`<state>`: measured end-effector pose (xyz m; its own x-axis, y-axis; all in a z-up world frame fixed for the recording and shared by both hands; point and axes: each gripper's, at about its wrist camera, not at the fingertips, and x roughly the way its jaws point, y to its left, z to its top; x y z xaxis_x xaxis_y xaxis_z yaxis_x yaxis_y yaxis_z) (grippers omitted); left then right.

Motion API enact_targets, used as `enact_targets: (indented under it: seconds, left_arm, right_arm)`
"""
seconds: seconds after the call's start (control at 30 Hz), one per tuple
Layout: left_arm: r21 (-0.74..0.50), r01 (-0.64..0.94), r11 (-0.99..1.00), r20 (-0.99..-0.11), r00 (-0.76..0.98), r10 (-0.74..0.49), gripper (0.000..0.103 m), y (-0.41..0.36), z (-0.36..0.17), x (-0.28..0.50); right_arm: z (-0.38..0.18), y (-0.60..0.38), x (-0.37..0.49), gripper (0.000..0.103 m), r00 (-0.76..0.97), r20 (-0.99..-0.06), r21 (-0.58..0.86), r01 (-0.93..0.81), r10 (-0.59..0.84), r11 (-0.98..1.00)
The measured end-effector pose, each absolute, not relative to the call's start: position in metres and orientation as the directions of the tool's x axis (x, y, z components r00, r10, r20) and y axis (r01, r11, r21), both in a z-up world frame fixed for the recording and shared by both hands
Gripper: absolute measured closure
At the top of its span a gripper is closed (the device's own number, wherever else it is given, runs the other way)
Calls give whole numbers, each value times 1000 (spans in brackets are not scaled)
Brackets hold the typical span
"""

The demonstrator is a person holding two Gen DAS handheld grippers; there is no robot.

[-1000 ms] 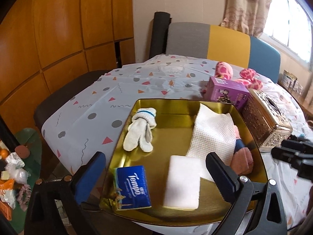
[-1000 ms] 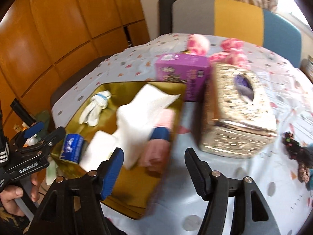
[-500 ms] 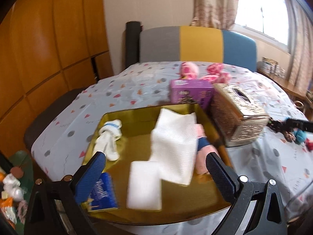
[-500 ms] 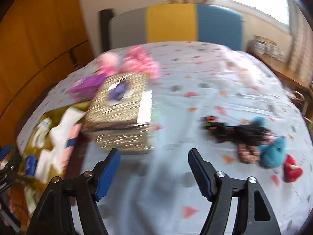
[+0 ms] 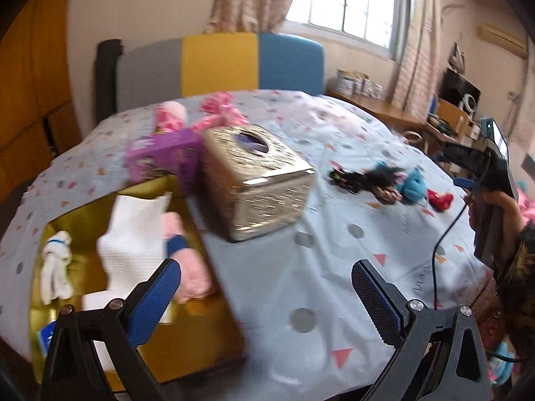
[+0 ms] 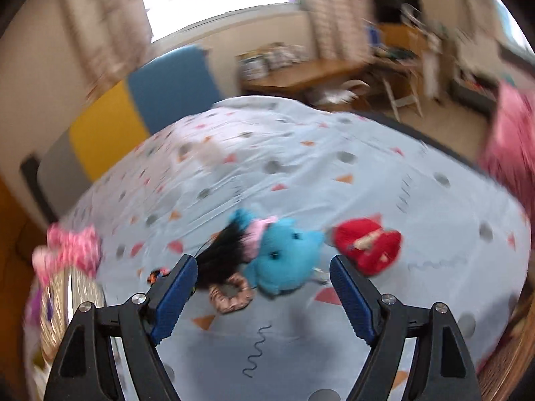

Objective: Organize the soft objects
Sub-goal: 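Move both tools back toward the blue plush and brown scrunchie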

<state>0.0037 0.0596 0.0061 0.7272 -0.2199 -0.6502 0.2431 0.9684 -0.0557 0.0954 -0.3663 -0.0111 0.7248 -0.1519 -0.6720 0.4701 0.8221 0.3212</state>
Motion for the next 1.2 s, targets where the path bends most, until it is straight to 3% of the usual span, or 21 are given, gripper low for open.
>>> enact_targets:
  seconds: [0.23, 0.5, 0.7, 1.03, 1.2]
  left_arm:
    - [-72, 378, 923, -706, 634, -315, 0, 3, -6, 23]
    - [-27, 469, 883, -675, 643, -362, 0, -54, 0, 44]
    - [67, 531, 845, -709, 621, -335, 0, -106, -3, 77]
    - [116, 540, 833, -784, 565, -257, 0, -163, -31, 148]
    - [209, 566, 798, -777, 592, -216, 0, -191, -41, 174]
  right_arm:
    - [-24, -390, 87, 20, 718, -693, 454, 507, -67, 733]
    - [-29, -390, 88, 20, 718, -696, 493, 488, -10, 720]
    - [-32, -398, 84, 20, 727, -686, 530, 502, -2, 683]
    - [-36, -401, 87, 20, 738, -672, 582, 474, 63, 660]
    - [-37, -399, 90, 20, 742, -662, 605, 448, 104, 658]
